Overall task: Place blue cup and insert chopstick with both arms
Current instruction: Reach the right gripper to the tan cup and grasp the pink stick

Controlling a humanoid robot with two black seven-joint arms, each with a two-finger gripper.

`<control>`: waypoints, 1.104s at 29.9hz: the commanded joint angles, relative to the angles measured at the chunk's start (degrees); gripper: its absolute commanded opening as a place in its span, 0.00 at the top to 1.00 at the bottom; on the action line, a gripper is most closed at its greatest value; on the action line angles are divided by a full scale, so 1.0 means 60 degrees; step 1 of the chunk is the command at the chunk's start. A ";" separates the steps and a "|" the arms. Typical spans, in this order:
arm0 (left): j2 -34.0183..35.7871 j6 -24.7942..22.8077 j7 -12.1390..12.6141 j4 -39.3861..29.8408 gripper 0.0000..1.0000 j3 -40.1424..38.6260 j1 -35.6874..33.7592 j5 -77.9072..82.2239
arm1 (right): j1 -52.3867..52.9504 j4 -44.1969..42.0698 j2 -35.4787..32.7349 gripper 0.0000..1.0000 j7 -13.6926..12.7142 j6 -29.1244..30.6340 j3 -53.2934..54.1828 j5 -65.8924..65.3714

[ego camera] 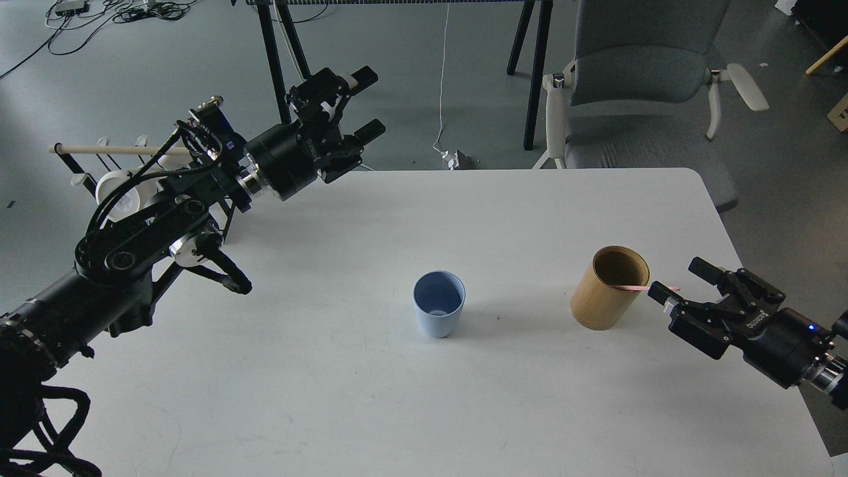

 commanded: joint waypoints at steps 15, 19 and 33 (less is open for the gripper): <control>-0.0278 0.0000 0.0000 0.0362 0.03 0.0031 0.0035 -0.0014 | 0.0410 -0.0787 0.0721 0.31 0.0001 0.0001 -0.0184 -0.0021; -0.0292 0.0000 0.0000 0.0421 0.03 0.0031 0.0035 -0.0014 | 0.0440 -0.0874 0.0765 0.35 0.0001 0.0001 -0.0184 -0.0021; -0.0292 0.0000 0.0000 0.0435 0.03 0.0031 0.0181 -0.0014 | 0.0484 -0.1138 0.1058 0.42 0.0001 0.0001 -0.0184 -0.0182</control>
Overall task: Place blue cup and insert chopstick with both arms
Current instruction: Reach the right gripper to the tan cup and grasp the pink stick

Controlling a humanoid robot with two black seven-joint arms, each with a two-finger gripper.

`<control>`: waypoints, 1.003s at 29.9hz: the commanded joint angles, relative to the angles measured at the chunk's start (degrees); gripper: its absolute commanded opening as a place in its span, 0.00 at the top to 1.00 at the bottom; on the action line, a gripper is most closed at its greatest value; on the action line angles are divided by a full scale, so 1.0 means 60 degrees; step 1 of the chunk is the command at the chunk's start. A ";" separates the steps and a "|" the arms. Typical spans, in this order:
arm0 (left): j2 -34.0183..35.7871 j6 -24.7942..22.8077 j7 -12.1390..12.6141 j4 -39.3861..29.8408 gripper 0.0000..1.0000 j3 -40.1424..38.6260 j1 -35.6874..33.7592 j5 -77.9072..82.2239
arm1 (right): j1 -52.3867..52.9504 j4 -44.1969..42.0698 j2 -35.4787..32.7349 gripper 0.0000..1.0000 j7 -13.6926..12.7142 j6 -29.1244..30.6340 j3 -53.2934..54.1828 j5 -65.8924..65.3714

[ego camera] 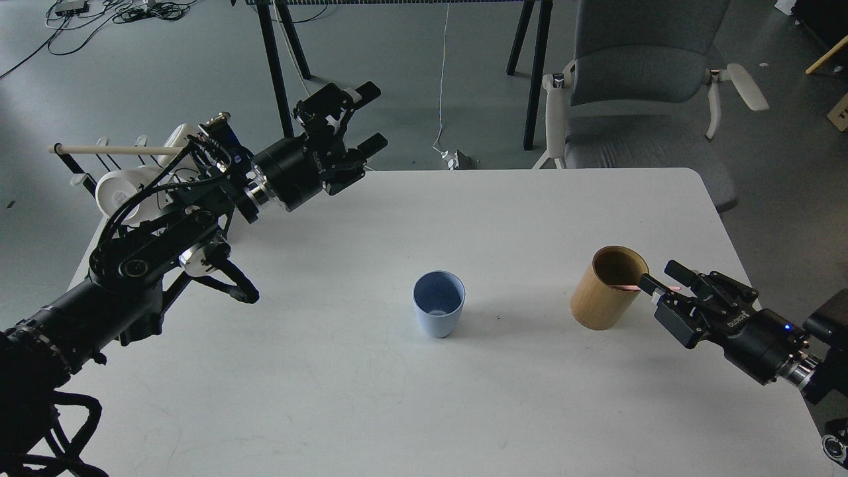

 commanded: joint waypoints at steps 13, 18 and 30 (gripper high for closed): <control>-0.0029 0.0001 0.0000 0.0102 0.03 0.0000 0.0052 -0.0015 | 0.0001 -0.0187 0.0137 0.61 0.0000 0.0000 0.0000 -0.0111; -0.0029 0.0001 0.0000 0.0116 0.03 0.0000 0.0052 -0.0015 | 0.0001 -0.0246 0.0137 0.66 0.0000 0.0000 -0.0043 -0.0140; -0.0029 0.0001 0.0000 0.0117 0.03 0.0000 0.0066 -0.0015 | 0.0030 -0.0275 0.0152 0.74 0.0000 0.0000 -0.0146 -0.0140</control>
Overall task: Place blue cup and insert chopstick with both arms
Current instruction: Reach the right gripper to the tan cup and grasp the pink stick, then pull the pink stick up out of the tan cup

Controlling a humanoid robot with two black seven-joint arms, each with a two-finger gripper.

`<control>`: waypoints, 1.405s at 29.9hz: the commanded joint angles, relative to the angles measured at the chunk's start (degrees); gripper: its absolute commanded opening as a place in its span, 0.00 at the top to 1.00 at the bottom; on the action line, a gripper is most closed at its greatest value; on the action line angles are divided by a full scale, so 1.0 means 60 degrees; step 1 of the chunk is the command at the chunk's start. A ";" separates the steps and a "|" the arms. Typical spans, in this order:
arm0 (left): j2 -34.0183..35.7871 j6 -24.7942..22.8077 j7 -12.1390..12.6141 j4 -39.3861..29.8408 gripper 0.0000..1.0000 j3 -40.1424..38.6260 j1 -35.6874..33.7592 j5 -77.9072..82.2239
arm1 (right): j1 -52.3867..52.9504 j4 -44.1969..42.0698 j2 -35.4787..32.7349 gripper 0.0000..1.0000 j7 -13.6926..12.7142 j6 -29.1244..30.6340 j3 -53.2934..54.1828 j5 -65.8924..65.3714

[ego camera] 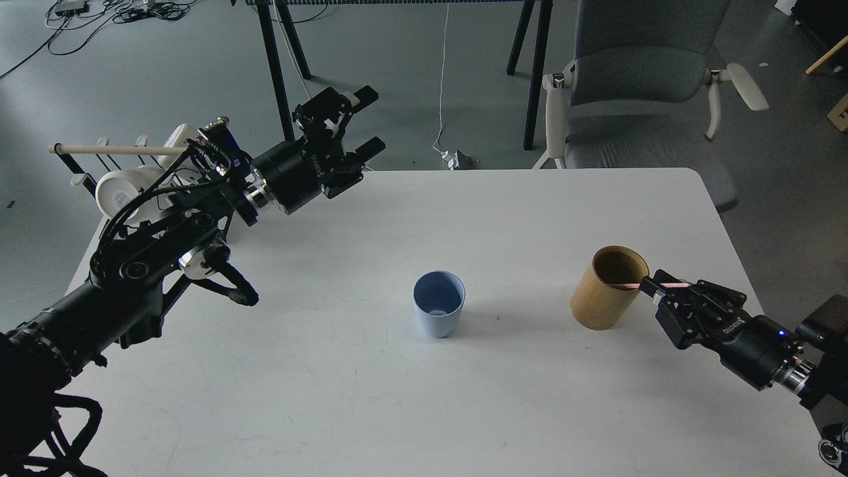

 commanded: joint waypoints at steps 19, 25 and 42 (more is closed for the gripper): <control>0.0000 0.0000 0.0000 0.0017 0.03 0.0000 0.0069 0.0001 | 0.0147 -0.0058 0.0015 0.85 0.0000 0.0000 0.0000 0.0001; 0.0000 0.0000 0.0000 0.0017 0.03 0.0000 0.0084 0.0001 | 0.0147 -0.0058 0.0015 0.88 0.0000 0.0000 0.0000 0.0001; 0.0000 0.0000 0.0000 0.0017 0.03 -0.0015 0.0143 0.0001 | 0.0367 -0.0043 -0.0029 0.94 0.0000 0.0000 0.0132 0.0088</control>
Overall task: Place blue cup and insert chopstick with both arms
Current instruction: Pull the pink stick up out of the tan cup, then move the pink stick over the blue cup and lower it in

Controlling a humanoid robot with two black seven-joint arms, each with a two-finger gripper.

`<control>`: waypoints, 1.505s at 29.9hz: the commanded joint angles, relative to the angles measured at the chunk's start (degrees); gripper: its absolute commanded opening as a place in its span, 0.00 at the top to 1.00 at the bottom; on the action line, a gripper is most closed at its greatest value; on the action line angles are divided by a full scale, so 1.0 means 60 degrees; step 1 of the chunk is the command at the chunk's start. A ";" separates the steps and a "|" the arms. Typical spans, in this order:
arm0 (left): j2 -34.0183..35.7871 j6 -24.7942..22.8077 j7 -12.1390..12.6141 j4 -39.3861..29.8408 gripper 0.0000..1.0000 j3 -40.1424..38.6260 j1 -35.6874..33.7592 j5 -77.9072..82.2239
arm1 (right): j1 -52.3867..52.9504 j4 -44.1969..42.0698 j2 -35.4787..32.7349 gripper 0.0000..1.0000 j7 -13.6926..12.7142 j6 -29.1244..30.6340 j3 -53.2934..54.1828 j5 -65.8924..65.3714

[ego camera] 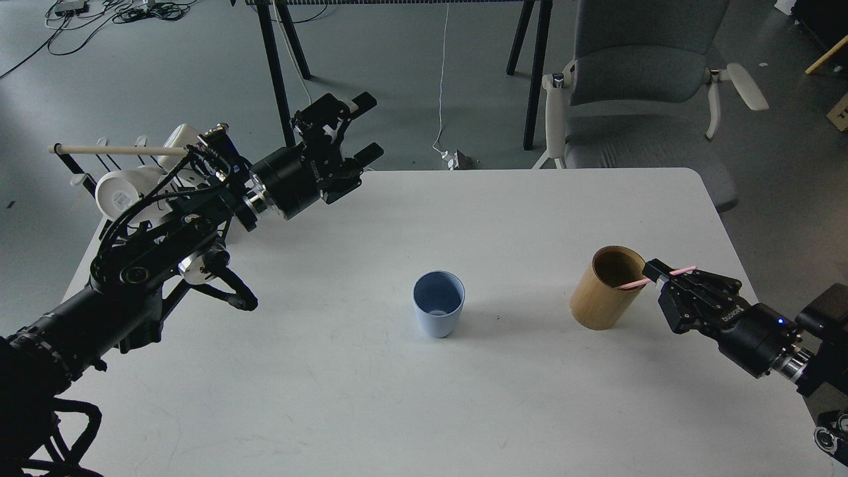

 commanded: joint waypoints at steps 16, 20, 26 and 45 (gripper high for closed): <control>0.0000 -0.0001 0.0000 0.0000 0.03 -0.0039 0.0088 0.0000 | 0.0041 0.1420 -0.1558 0.96 0.0000 0.0000 0.0934 0.0390; 0.0015 -0.0001 0.0000 0.0014 0.03 -0.0039 0.0147 0.0000 | 0.0026 0.2211 -0.2437 0.96 0.0000 0.0000 0.0993 0.0918; 0.0015 -0.0001 0.0000 0.0073 0.03 -0.0068 0.0279 -0.0014 | 0.0041 0.3149 -0.3273 0.96 0.0000 0.0000 0.1314 0.1402; 0.0029 -0.0015 0.0000 0.0292 0.03 -0.0039 0.0455 -0.0014 | 0.5661 0.2609 -0.0403 0.96 0.0000 0.0000 -0.3924 0.1227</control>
